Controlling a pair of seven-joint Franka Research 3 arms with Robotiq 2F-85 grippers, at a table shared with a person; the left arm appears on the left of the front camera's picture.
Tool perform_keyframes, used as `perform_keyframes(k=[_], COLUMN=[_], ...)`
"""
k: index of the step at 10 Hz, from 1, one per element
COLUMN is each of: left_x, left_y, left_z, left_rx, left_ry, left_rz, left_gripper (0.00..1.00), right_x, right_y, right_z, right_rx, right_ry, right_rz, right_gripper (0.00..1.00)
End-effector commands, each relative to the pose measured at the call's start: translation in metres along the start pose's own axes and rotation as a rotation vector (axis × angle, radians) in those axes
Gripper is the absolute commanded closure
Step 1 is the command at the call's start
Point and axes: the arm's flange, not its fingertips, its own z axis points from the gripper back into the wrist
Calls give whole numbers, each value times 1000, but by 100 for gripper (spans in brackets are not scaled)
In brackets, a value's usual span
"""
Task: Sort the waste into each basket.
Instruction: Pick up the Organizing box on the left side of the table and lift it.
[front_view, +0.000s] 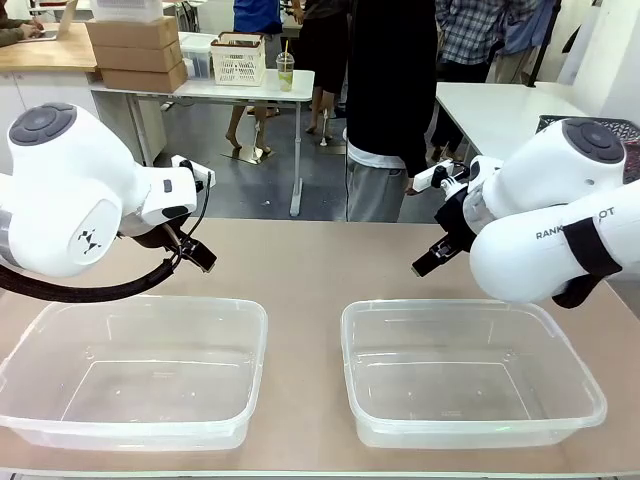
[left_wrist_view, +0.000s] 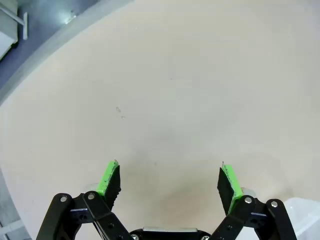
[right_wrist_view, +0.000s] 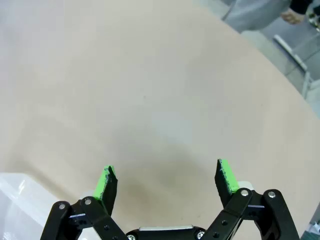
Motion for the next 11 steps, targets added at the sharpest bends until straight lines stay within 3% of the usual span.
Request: perform_keyframes(k=[1,7,8,9,10,11], left_x=[0,0,0,10,2,-10], left_y=[0,0,0,-16,-33,-43], left_z=[0,0,0,48,87,109], left_rx=[0,0,0,-33,-36,8], left_ry=[0,0,0,46,-61,-160], left_rz=[0,0,0,154,154,203], left_gripper=[0,0,0,0,0,0], right_x=[0,0,7,4,-12,-30], right_y=[0,0,0,3,8,13], right_z=[0,0,49,106,157,180], right_rx=[0,0,74,113,181,134], right_ry=[-1,0,-72,-63,-104,-136], right_rz=[0,0,-18,-82,-113,-153], right_gripper=[0,0,0,0,0,0])
